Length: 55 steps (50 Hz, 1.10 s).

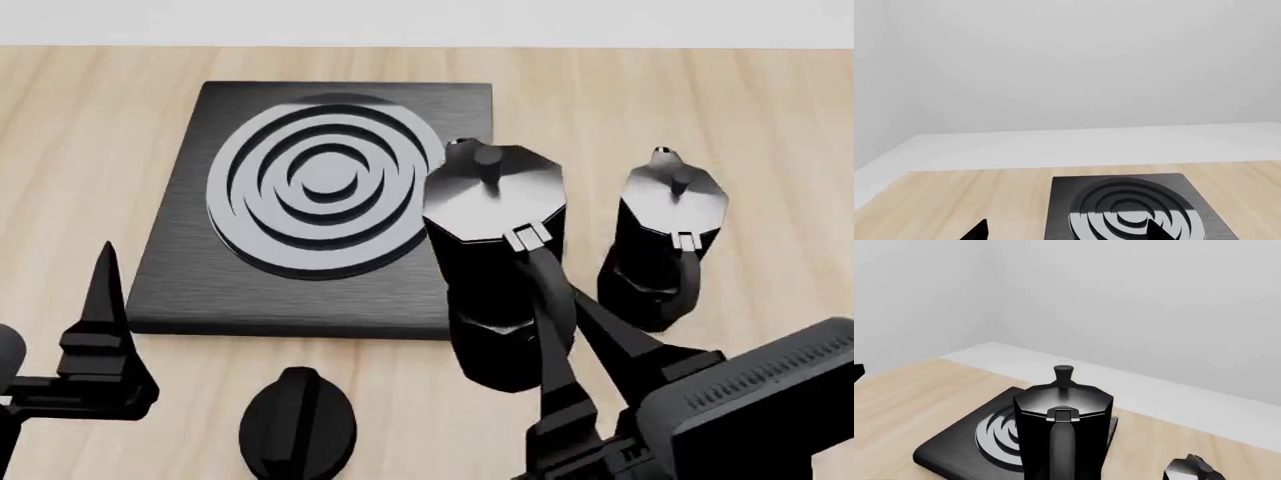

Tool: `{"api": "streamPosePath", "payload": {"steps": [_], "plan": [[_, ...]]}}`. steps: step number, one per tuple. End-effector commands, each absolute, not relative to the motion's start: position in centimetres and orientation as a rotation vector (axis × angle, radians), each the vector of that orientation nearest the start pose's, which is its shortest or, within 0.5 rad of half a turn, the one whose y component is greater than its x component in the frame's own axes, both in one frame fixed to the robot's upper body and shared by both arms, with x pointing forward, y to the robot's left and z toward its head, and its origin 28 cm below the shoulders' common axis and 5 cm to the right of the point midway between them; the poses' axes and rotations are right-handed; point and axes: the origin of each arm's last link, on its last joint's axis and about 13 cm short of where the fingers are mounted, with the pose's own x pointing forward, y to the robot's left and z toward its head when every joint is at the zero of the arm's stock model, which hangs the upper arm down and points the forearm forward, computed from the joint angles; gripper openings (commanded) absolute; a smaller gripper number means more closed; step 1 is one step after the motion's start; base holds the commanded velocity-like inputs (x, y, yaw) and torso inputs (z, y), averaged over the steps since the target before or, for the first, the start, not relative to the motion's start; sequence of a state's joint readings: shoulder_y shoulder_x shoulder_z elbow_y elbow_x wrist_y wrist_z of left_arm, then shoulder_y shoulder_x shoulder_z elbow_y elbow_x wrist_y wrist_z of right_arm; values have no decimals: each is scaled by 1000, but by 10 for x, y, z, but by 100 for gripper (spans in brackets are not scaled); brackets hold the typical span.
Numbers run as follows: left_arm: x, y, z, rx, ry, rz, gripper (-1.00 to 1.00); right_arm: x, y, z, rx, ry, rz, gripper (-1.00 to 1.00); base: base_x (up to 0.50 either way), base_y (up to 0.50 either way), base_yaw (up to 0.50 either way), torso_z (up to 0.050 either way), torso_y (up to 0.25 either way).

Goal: Put the right moka pot on the stove.

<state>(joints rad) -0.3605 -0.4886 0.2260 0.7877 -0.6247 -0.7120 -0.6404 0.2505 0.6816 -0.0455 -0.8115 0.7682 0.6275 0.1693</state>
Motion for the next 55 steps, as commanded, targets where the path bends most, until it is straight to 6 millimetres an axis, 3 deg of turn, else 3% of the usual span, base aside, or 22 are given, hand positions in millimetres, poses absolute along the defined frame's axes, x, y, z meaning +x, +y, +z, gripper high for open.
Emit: {"api": "streamPosePath", "payload": {"steps": [1,55], "plan": [[208,210,183,43,-235,17,100,214,-134,198,-160,-250,423,-100,0,0,0,0,0],[207,210,182,38,-230,4,100,319,-92,214,-191,-247,508,-100,0,0,0,0,1]]}}
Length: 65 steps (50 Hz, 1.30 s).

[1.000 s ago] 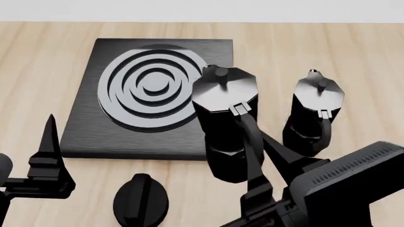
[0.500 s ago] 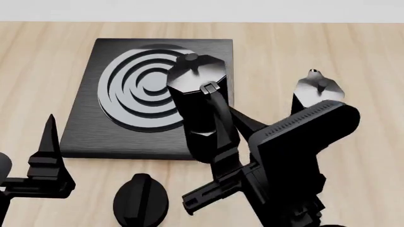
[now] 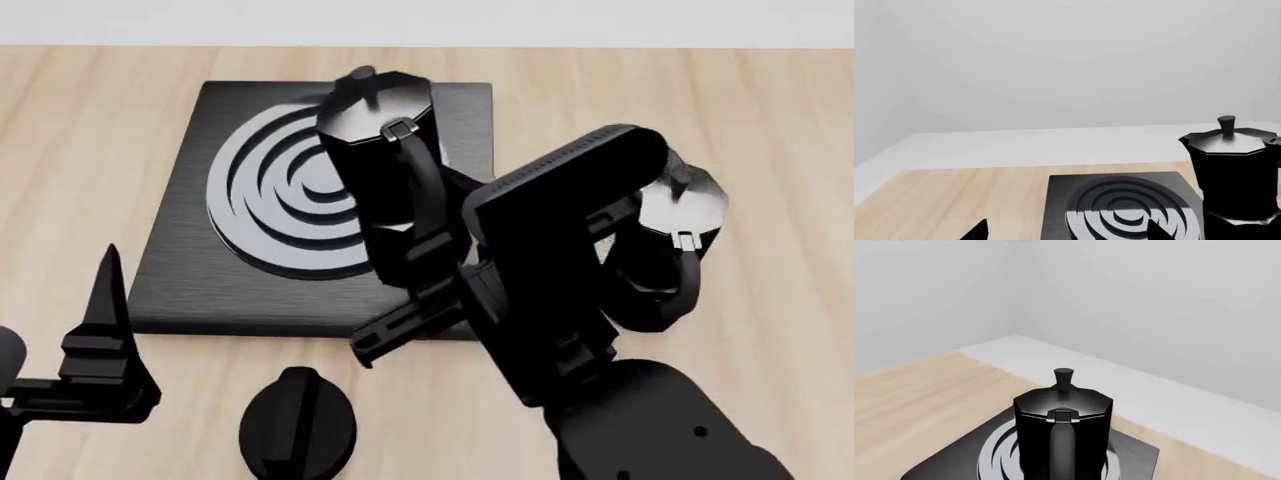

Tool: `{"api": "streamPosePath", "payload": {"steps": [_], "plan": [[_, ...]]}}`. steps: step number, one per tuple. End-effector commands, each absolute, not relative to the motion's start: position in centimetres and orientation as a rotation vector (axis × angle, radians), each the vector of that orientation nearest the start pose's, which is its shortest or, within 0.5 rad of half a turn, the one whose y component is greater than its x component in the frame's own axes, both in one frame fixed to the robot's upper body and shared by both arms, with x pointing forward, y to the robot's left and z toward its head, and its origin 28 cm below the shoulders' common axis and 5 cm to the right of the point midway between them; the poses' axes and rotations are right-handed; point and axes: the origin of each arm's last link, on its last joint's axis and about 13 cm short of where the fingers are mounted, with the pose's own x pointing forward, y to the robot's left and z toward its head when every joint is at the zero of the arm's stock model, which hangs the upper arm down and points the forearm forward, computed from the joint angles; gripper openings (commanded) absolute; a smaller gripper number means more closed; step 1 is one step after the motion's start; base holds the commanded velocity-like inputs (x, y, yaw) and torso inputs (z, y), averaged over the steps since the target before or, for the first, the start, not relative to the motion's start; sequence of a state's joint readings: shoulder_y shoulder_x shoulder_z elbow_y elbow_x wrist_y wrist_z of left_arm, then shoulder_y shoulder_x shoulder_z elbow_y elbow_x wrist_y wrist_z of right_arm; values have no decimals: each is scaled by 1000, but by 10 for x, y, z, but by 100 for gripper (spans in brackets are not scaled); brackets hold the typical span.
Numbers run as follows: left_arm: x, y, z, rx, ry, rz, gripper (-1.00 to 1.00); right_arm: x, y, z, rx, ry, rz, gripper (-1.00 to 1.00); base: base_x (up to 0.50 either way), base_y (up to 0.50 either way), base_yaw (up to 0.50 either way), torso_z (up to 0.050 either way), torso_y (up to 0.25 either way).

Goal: Put the right moka pot on the stove.

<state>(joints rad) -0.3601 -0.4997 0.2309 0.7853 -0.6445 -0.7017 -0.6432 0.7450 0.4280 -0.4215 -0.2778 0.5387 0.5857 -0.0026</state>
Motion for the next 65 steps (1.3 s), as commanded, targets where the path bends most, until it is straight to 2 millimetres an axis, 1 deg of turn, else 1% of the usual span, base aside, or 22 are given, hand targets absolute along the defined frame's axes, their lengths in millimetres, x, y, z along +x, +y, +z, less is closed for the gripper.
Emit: {"api": "streamPosePath", "payload": {"steps": [1,17,25,29,35,42,47,55,65], "plan": [[207,211,182,38,-230,5,100,319,-91,215,-197,-249,511,-100,0,0,0,0,0],[208,210,183,38,-229,5,100,344,-81,223,-184,-271,533,-100,0,0,0,1,1],[208,210,182,42,-231,6,100,358,-77,219,-175,-269,549,-100,0,0,0,0,1],[208,210,182,38,-229,8,100,363,-73,221,-162,-282,561,-100,0,0,0,0,0],[207,210,182,42,-232,4,100,375,-68,217,-155,-285,568,-100,0,0,0,0,2],[207,210,182,40,-231,2,100,389,-65,219,-138,-297,566,-100,0,0,0,0,1],[207,210,181,41,-233,3,100,398,-61,213,-132,-294,572,-100,0,0,0,2,0],[208,209,182,42,-232,2,100,414,-55,210,-122,-289,568,-100,0,0,0,0,1],[207,209,182,43,-234,1,100,425,-48,204,-110,-283,580,-100,0,0,0,0,1]]}}
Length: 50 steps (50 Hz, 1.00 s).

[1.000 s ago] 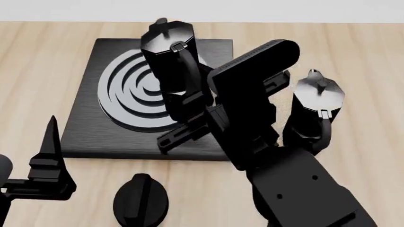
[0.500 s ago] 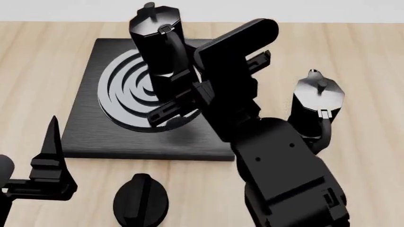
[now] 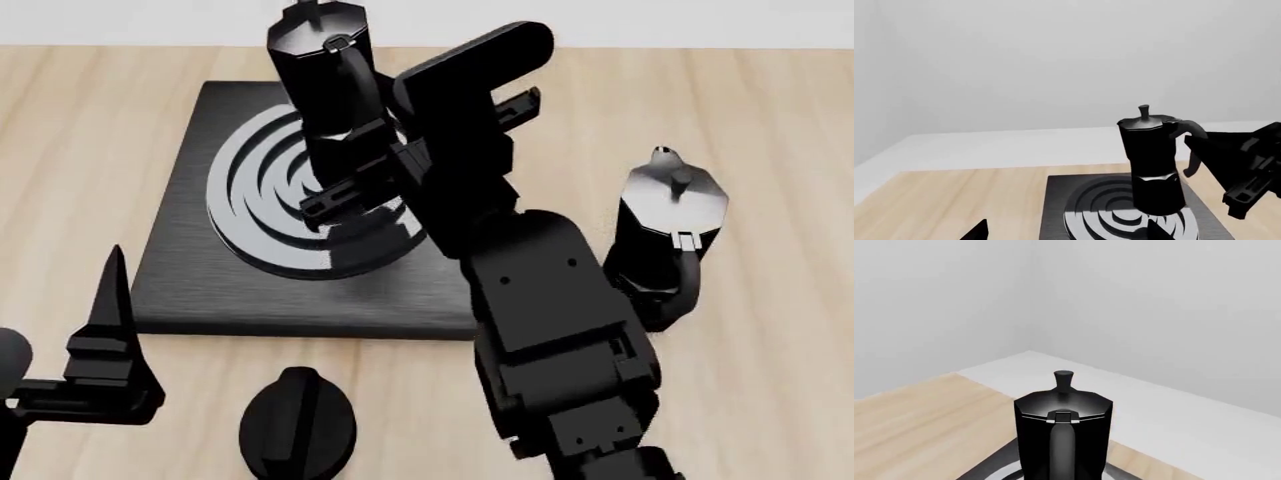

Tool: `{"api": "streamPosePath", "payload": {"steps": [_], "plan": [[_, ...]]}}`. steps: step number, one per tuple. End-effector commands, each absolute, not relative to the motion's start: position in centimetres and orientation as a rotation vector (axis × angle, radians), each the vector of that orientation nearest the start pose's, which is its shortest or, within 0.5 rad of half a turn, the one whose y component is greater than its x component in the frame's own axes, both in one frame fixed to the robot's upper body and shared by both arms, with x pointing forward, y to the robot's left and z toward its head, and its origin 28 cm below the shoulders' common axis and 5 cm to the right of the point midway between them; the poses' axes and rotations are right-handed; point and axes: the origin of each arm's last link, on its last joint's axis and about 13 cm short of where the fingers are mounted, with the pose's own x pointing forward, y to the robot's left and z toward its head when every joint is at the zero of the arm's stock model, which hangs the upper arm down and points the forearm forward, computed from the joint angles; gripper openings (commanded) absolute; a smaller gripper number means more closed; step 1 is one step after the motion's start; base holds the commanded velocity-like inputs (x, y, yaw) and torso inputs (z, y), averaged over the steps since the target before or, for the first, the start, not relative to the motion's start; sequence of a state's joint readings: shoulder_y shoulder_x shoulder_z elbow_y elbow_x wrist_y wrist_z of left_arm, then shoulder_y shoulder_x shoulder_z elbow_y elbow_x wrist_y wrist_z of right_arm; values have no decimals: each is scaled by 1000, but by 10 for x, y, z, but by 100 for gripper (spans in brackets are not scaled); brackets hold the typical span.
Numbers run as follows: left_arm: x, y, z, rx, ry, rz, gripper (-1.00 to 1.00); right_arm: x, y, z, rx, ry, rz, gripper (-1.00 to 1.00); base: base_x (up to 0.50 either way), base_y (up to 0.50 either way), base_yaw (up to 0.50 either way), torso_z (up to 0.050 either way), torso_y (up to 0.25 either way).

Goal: Put the right moka pot on the stove.

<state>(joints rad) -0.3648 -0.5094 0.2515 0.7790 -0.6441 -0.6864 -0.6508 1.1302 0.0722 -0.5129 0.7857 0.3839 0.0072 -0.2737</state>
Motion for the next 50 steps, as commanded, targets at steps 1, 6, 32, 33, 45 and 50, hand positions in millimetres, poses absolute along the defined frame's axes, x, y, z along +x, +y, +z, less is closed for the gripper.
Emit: {"api": "streamPosePath", "payload": {"steps": [1,6,32,33,45,50], "plan": [[207,209,182,42,-234,1,100,426,-48,203,-106,-282,582,-100,0,0,0,0,0],[207,209,182,41,-233,0,100,428,-45,203,-108,-281,590,-100,0,0,0,0,2],[207,210,182,34,-232,3,100,428,-43,193,-103,-215,596,-100,0,0,0,0,1],[207,210,183,33,-232,3,100,429,-43,193,-96,-207,595,-100,0,0,0,0,0],[207,210,183,29,-235,6,100,426,-47,176,-90,-50,607,-100,0,0,0,0,0],[207,211,182,27,-235,8,100,425,-50,171,-80,-16,602,-100,0,0,1,0,0]]}}
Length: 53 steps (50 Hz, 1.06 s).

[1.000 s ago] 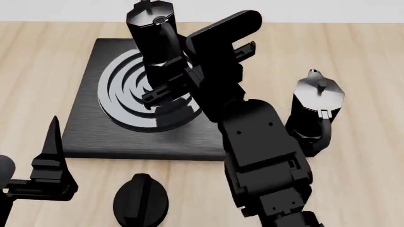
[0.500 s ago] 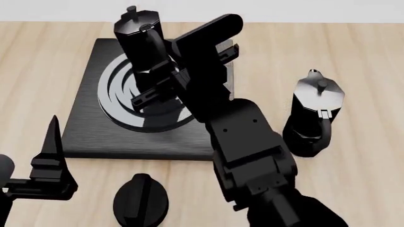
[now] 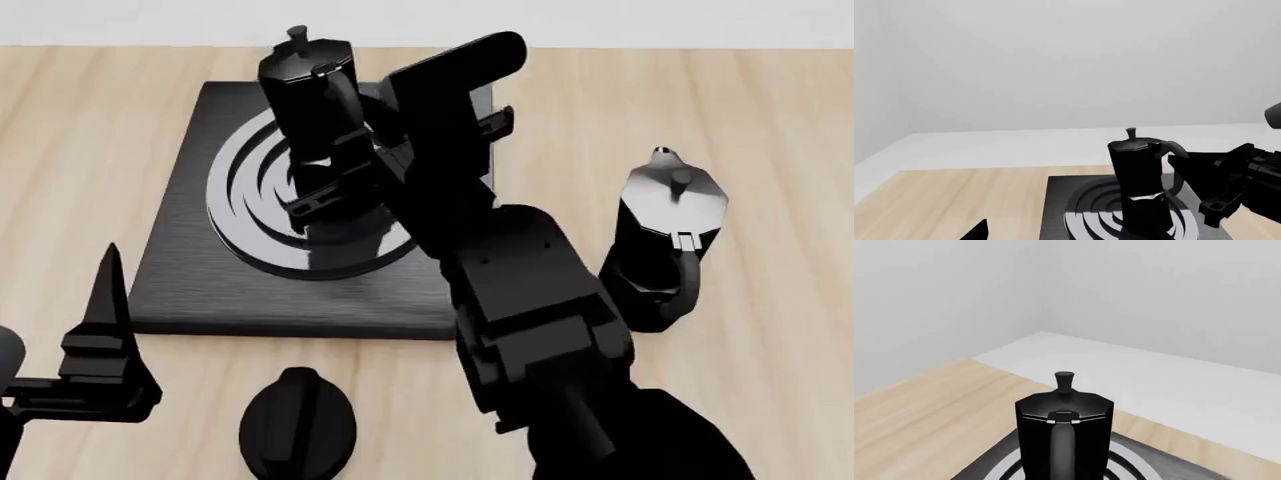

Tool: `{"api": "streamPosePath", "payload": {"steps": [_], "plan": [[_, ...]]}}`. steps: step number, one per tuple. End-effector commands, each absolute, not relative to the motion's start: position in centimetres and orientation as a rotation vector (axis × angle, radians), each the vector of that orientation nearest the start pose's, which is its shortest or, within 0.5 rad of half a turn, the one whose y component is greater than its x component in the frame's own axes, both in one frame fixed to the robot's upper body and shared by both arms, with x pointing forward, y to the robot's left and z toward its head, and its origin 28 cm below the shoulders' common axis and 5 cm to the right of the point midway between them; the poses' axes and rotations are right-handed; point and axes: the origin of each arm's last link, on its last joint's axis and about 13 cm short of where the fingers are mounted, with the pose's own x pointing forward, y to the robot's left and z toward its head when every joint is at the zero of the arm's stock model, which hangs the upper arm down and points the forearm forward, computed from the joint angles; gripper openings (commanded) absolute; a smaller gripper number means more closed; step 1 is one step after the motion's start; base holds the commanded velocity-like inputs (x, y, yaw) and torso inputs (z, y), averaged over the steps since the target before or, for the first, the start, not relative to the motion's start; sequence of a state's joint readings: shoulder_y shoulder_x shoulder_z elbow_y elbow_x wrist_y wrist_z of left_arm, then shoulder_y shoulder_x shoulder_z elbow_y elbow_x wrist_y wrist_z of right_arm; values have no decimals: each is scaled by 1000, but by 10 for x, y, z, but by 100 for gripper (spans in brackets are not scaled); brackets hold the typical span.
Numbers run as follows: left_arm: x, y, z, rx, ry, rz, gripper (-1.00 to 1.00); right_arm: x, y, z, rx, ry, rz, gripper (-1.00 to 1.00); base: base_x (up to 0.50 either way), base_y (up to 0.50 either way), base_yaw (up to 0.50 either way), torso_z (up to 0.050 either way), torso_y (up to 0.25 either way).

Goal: Put the right moka pot on the stove.

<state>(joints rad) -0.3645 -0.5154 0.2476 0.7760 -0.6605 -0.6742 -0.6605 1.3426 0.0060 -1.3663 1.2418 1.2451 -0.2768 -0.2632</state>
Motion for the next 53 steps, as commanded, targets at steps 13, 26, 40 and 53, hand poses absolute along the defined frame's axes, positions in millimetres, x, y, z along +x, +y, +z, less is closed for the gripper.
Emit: {"api": "streamPosePath", "payload": {"steps": [13,26,40,53], "plan": [[209,211,183,13,-225,15,100,366,-73,181,-110,-25,616,100,0,0,0,0,0],[209,211,184,9,-227,14,100,245,-121,191,-118,-143,484,100,0,0,0,0,0],[208,212,183,11,-232,26,100,174,-138,219,-83,-267,411,100,0,0,0,0,0],[207,211,184,8,-229,17,100,143,-152,215,-34,-303,320,100,0,0,0,0,0]]}}
